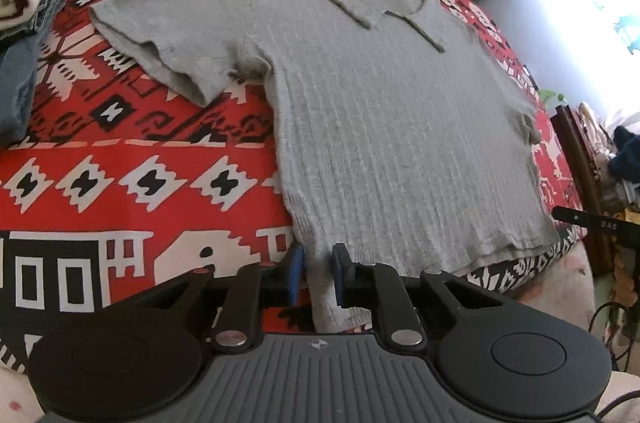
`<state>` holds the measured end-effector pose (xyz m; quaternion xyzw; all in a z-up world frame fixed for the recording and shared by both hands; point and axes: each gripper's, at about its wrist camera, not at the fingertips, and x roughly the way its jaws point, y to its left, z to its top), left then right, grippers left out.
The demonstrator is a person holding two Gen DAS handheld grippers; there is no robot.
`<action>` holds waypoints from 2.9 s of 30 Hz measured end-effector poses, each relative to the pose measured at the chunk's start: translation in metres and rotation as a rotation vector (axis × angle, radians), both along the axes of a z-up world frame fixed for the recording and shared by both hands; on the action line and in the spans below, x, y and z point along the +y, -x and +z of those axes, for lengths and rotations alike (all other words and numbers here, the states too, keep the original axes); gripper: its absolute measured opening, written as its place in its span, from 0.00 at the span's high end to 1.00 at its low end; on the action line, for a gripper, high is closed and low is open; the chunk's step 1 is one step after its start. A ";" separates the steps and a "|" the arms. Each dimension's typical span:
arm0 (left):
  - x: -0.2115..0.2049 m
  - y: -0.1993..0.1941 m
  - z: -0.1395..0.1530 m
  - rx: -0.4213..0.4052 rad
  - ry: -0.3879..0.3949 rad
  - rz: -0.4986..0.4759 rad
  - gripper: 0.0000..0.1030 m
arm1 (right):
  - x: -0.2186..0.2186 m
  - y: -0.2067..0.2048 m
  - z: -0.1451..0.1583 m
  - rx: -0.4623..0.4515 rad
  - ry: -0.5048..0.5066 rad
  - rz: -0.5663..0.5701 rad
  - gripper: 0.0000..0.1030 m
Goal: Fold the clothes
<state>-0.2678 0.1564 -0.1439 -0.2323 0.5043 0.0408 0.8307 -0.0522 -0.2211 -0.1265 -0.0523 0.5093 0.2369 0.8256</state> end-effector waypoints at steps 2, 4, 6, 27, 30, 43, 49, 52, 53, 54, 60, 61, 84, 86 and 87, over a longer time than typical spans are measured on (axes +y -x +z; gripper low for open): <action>-0.008 0.001 0.006 0.015 -0.088 -0.027 0.98 | -0.003 0.002 0.000 0.003 0.009 -0.005 0.88; -0.012 0.003 0.009 0.028 -0.136 -0.041 0.98 | -0.006 0.006 0.003 -0.010 0.034 0.007 0.88; -0.009 0.005 0.009 0.036 -0.113 -0.031 0.97 | -0.013 0.009 0.007 -0.007 0.030 0.007 0.88; -0.005 0.021 0.015 0.105 -0.126 -0.055 0.97 | -0.021 0.019 0.007 0.055 0.043 0.046 0.98; -0.005 0.016 0.007 0.112 -0.124 -0.057 0.96 | -0.019 0.016 -0.002 0.067 0.058 0.036 0.98; -0.032 0.027 0.040 -0.099 -0.308 -0.250 0.77 | 0.003 0.034 0.025 -0.060 0.080 0.271 0.88; -0.075 -0.003 0.051 -0.266 -0.324 -0.520 0.66 | 0.067 0.065 0.024 -0.138 0.091 0.677 0.78; -0.097 -0.019 0.041 -0.271 -0.350 -0.628 0.67 | 0.096 0.082 0.014 -0.180 0.141 0.868 0.76; -0.103 -0.024 0.037 -0.269 -0.359 -0.662 0.67 | 0.103 0.086 0.010 -0.192 0.163 0.917 0.76; -0.109 -0.027 0.035 -0.271 -0.372 -0.699 0.67 | 0.108 0.089 0.007 -0.207 0.184 0.965 0.75; -0.127 -0.036 0.022 -0.266 -0.388 -0.841 0.67 | 0.117 0.105 -0.002 -0.297 0.280 1.142 0.72; -0.128 -0.038 0.019 -0.261 -0.384 -0.848 0.67 | 0.118 0.108 -0.004 -0.302 0.293 1.167 0.72; -0.155 -0.048 0.002 -0.291 -0.433 -0.996 0.67 | 0.113 0.085 0.015 -0.304 0.297 1.201 1.00; -0.157 -0.047 0.001 -0.298 -0.445 -0.992 0.86 | 0.110 0.077 0.021 -0.296 0.276 1.174 1.00; -0.157 -0.047 0.000 -0.302 -0.461 -0.986 0.94 | 0.108 0.073 0.024 -0.292 0.265 1.160 1.00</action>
